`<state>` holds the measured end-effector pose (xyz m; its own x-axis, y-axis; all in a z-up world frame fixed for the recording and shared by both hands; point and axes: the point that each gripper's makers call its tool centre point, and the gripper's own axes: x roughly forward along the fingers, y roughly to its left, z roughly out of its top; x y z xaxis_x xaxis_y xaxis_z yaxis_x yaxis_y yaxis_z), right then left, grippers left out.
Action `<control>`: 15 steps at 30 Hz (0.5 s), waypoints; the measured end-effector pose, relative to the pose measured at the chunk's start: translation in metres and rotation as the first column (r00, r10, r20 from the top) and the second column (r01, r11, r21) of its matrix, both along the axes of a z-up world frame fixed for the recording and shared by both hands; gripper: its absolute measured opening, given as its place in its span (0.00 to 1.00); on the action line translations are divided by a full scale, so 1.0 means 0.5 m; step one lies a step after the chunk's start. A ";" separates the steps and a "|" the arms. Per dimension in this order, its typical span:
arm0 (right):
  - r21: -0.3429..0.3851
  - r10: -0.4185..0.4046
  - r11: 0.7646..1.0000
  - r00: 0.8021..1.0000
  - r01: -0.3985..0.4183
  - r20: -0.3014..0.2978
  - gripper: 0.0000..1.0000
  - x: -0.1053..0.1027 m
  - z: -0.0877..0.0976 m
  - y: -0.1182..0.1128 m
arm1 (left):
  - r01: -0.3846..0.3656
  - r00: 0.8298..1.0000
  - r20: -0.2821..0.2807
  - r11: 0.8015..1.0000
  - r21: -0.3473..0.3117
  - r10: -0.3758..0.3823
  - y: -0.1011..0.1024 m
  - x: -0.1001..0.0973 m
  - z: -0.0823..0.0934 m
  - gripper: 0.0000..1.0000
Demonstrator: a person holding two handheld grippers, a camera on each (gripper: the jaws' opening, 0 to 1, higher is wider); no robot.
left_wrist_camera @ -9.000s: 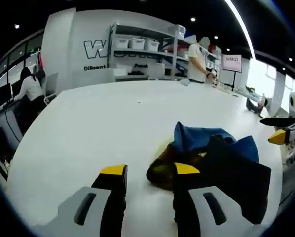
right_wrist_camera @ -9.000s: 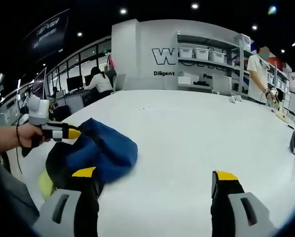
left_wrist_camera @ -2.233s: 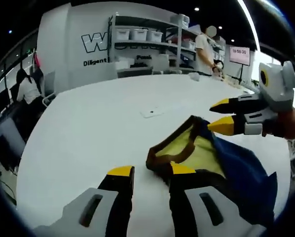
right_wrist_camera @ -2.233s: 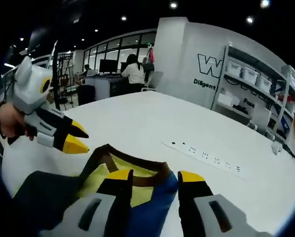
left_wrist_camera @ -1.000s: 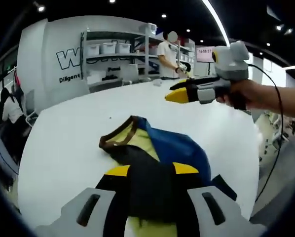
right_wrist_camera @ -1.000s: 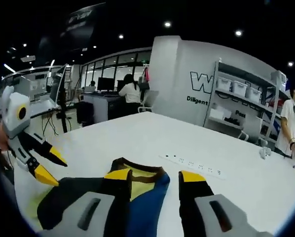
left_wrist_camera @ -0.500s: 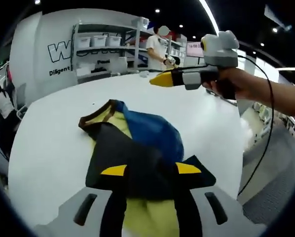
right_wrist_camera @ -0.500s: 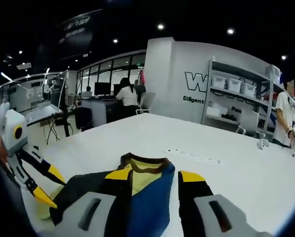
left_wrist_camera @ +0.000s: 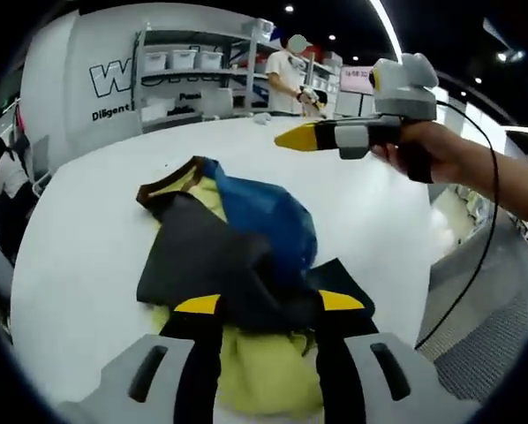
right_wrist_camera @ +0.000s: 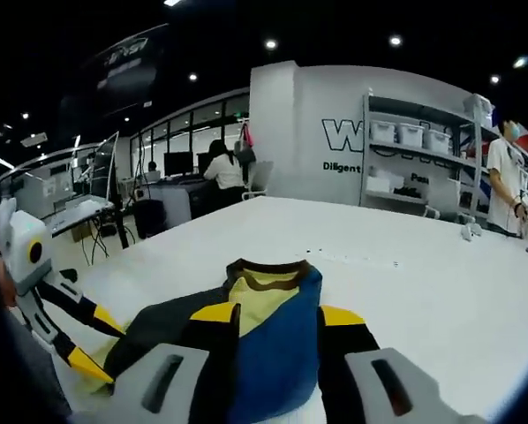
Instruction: Fold the garment on the visible template until the final outline fits inside the template.
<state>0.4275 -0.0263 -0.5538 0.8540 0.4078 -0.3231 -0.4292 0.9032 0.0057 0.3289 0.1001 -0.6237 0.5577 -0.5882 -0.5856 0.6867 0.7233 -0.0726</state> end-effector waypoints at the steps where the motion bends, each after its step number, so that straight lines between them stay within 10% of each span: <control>1: 0.000 0.001 1.000 1.000 -0.001 -0.006 0.29 -0.004 -0.004 0.002 | 0.003 1.000 0.005 1.000 0.007 -0.003 0.000 0.000 -0.001 0.35; 15: 0.022 -0.020 1.000 0.998 0.022 -0.068 0.27 -0.035 -0.056 0.007 | -0.025 0.999 0.022 1.000 0.014 0.025 -0.008 0.011 -0.020 0.00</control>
<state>0.4100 -0.0230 -0.5821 0.8391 0.3978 -0.3709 -0.4078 0.9114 0.0548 0.3342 0.0961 -0.6339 0.5847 -0.5656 -0.5816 0.6696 0.7412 -0.0475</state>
